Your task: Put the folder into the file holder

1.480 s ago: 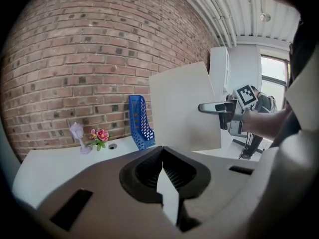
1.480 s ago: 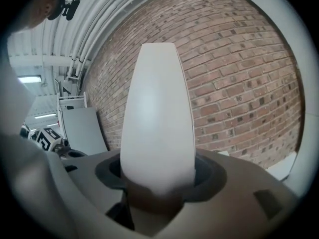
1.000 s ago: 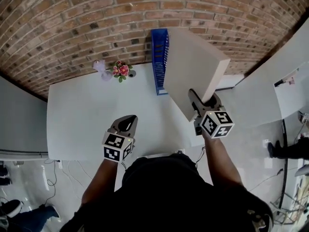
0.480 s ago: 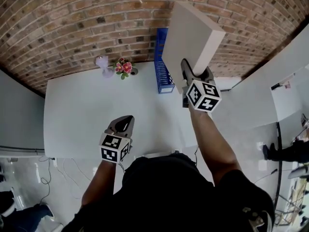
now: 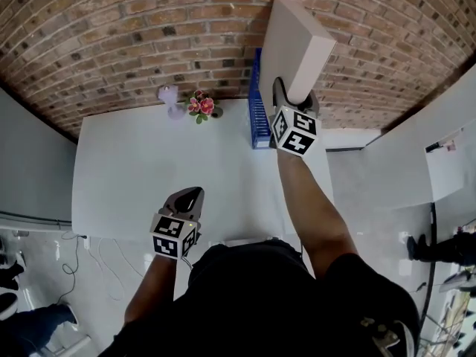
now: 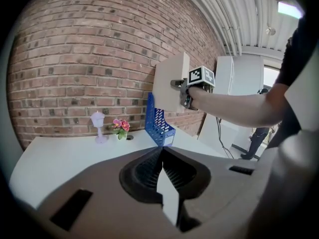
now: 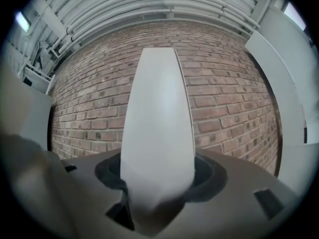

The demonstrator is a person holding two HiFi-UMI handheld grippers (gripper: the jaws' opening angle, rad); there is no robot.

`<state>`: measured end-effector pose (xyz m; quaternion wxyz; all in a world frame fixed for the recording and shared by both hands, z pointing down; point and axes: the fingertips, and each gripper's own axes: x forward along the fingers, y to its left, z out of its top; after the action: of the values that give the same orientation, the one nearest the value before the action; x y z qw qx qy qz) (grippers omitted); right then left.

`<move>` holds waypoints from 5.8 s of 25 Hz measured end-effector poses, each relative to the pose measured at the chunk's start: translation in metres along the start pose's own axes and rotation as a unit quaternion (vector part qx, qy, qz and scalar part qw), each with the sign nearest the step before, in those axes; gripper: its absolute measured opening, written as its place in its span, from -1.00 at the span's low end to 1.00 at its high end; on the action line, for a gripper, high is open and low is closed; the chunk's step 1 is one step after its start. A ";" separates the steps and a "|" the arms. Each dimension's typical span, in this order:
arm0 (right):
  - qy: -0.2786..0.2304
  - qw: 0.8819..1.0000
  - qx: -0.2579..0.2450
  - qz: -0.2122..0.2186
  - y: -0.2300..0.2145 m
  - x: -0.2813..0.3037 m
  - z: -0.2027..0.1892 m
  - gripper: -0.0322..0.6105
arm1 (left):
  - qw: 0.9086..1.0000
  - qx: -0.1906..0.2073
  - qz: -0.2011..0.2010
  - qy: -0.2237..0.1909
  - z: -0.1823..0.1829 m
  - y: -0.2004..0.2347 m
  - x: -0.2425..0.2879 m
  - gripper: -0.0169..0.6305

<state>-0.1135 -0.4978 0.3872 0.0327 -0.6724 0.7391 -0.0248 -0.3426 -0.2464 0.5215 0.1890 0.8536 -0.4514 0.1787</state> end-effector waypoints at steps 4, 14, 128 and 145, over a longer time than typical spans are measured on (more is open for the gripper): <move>-0.001 1.000 -0.009 -0.012 0.006 0.012 -0.016 0.03 | 1.000 -0.005 0.012 -0.001 0.001 0.006 -0.006 -0.93; 0.082 0.996 -0.044 0.007 0.012 0.038 -0.091 0.14 | 1.000 -0.016 0.018 0.000 0.006 0.018 0.003 -0.93; 0.168 0.939 0.013 0.299 -0.023 -0.212 -0.061 -0.89 | 0.996 0.036 -0.050 -0.060 0.092 -0.103 0.052 -0.93; 0.172 0.937 0.011 0.303 -0.012 -0.210 -0.064 -0.89 | 0.997 0.045 -0.047 -0.052 0.089 -0.098 0.046 -0.93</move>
<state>-0.0867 -0.2907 0.4553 -0.0818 -0.4011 0.9020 -0.1374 -0.2238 -0.2706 0.4501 0.1343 0.8896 -0.4118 0.1449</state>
